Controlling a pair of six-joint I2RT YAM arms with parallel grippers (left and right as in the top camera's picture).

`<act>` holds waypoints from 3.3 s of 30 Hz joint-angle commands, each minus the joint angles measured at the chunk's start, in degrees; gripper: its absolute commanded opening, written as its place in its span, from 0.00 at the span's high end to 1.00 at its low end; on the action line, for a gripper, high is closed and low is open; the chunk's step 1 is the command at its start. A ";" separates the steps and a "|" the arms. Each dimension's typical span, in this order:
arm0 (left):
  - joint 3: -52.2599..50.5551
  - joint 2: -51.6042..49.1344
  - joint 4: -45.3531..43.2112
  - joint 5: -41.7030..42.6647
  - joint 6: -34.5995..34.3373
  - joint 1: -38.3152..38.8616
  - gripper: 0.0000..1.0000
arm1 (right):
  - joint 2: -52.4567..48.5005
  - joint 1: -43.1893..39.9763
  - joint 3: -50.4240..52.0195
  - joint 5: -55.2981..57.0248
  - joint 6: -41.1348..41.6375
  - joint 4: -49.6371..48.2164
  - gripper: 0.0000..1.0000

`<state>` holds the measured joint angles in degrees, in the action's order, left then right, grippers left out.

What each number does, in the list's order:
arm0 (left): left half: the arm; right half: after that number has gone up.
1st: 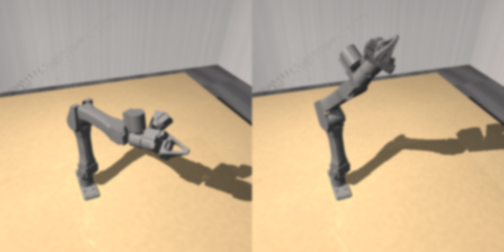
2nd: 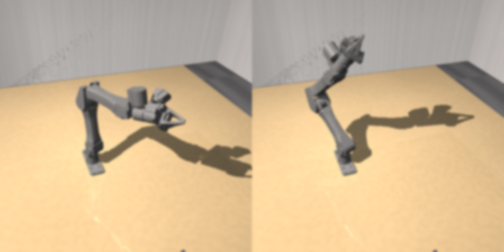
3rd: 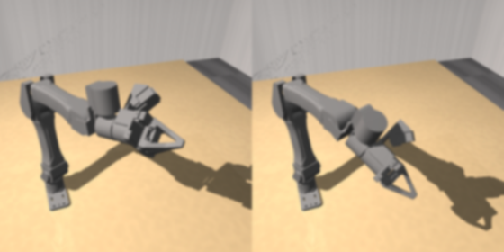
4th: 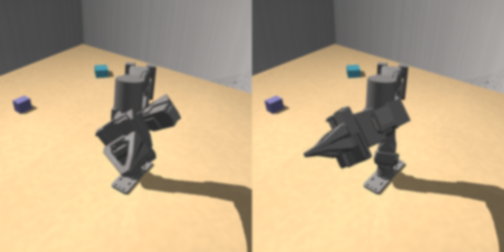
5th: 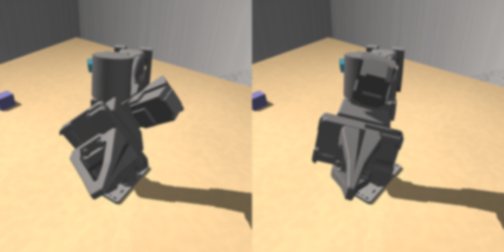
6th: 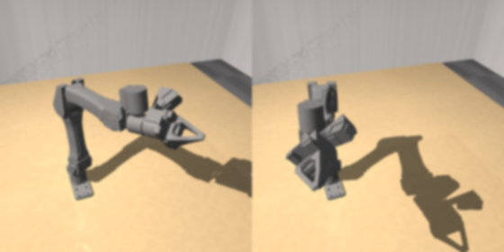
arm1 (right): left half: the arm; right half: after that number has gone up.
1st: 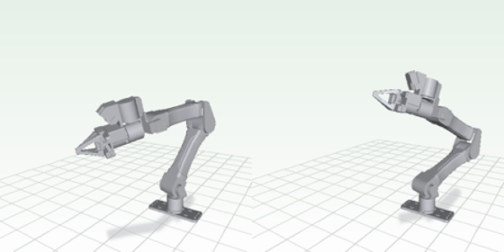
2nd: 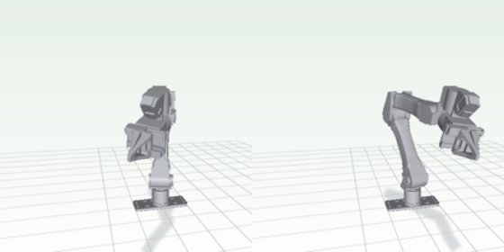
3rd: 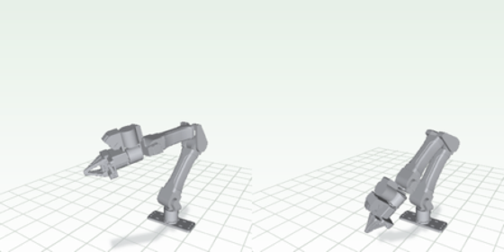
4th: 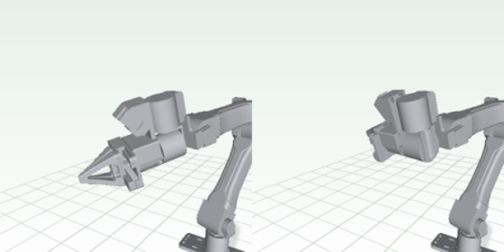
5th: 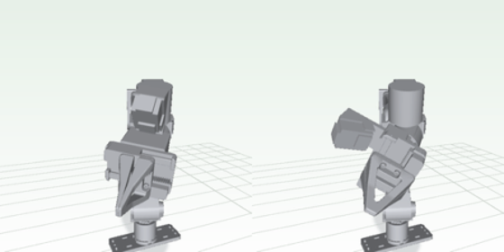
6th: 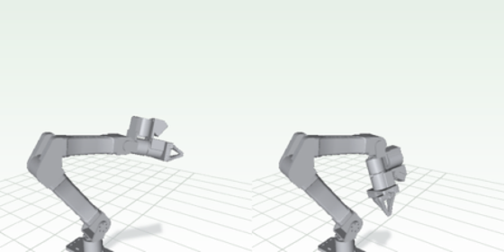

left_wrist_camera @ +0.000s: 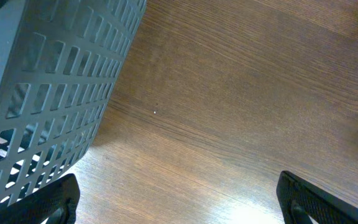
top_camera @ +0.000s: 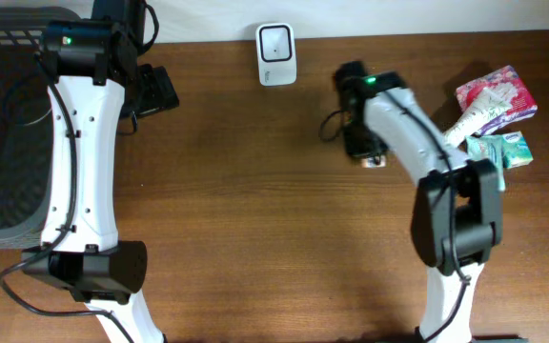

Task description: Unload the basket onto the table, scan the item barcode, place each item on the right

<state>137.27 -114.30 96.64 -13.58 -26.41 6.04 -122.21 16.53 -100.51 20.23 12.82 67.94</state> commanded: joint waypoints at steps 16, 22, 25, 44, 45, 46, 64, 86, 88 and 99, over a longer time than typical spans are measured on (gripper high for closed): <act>0.63 1.44 0.07 -0.63 -0.07 0.46 0.01 | -3.08 4.72 -16.26 -22.43 -0.59 7.50 0.01; 0.63 1.44 0.07 -0.63 -0.09 0.46 0.01 | -5.95 -9.64 -13.09 -26.29 -2.12 4.72 0.38; 0.63 1.44 0.09 -0.63 -0.07 0.46 0.01 | -9.40 -10.12 -12.81 -34.42 -9.94 4.04 0.53; 0.63 1.44 0.09 -0.63 -0.07 0.46 0.01 | -8.00 -10.19 -13.31 -88.17 -68.08 27.30 0.96; 0.63 1.46 0.07 -0.63 -0.07 0.46 0.01 | -8.00 -10.19 -13.31 -88.15 -71.28 28.98 0.96; 0.63 1.44 0.07 -0.63 -0.07 0.44 0.01 | -8.00 -10.19 -13.31 -88.11 -71.30 28.98 0.96; 0.63 1.44 0.07 -0.63 -0.07 0.46 0.01 | -8.00 4.17 -13.31 11.80 23.58 20.00 0.96; 0.61 1.44 0.07 -0.63 -0.07 0.46 0.01 | -10.58 14.19 -16.72 -15.63 6.45 12.09 0.30; 0.63 1.44 0.07 -0.63 -0.07 0.46 0.01 | -10.60 11.56 -16.24 -12.02 6.36 12.85 0.30; 0.63 1.44 0.07 -0.63 -0.07 0.46 0.01 | -10.64 10.45 -4.63 -12.02 -2.05 3.52 0.73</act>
<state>137.27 -114.30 96.64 -13.61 -26.41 6.31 -133.14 26.65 -107.26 7.68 10.59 72.84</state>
